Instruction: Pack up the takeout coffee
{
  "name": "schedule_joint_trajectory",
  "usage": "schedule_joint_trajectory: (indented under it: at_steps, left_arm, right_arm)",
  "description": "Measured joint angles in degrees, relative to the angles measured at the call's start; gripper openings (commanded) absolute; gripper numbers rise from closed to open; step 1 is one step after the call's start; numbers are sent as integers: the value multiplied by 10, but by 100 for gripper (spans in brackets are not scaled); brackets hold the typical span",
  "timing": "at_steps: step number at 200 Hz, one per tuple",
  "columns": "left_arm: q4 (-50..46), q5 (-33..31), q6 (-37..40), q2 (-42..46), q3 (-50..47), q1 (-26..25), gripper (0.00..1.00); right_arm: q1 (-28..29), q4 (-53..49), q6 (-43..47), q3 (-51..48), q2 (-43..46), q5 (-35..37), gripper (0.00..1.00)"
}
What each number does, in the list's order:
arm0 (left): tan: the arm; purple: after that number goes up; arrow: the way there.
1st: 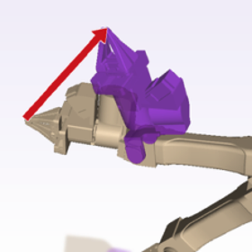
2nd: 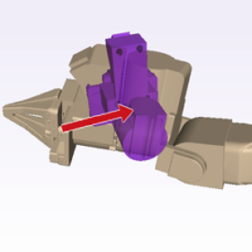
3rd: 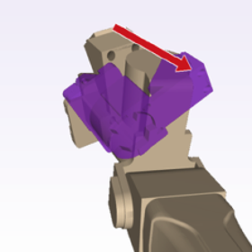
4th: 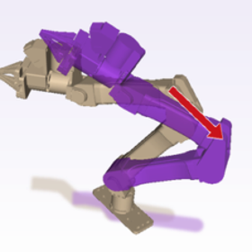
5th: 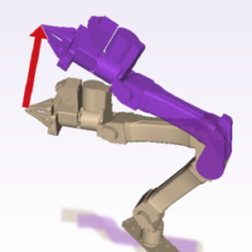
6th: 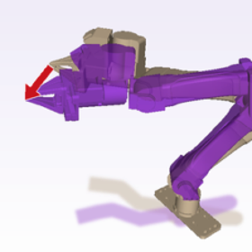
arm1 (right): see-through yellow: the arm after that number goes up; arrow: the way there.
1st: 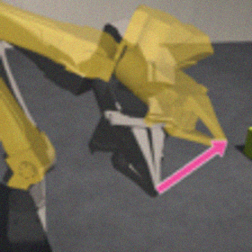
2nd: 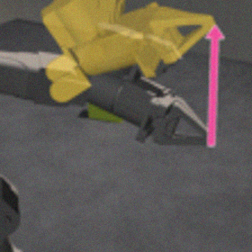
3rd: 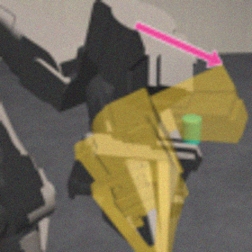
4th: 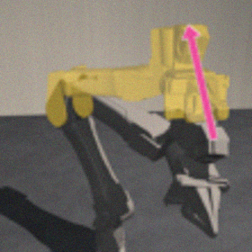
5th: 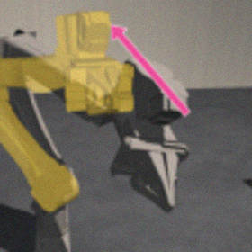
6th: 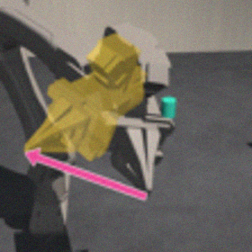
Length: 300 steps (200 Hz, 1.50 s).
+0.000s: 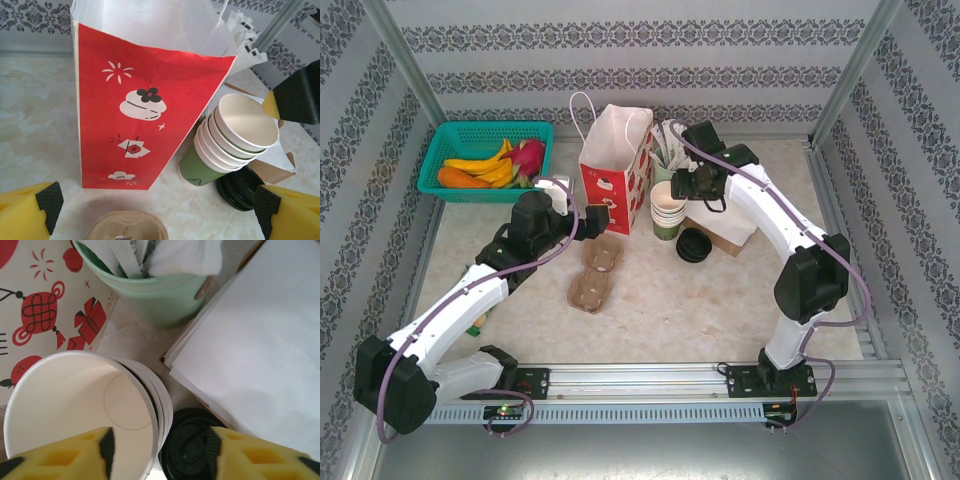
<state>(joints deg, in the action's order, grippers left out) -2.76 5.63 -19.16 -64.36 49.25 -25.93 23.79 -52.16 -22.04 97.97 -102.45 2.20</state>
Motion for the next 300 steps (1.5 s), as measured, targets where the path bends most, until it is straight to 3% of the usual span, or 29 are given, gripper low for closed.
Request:
schedule_joint_trajectory:
  at_steps: [43,163,180,199,234,300]
  left_arm:
    - [-21,-12,-5,-26,23,0,99]
    - [-39,-58,22,-26,25,0,99]
    - [-39,-63,23,-23,25,0,99]
    - [-39,-65,24,-18,25,0,99]
    - [-39,-72,25,-13,25,0,99]
    - [-39,-76,25,-12,25,0,99]
  right_arm:
    - [3,-32,1,46,-34,6,36]
    - [11,-64,15,73,-61,16,28]
    - [12,-66,16,77,-63,16,22]
    - [12,-68,22,87,-69,16,8]
    - [15,-71,28,92,-69,20,0]
    - [20,-59,34,92,-45,21,0]
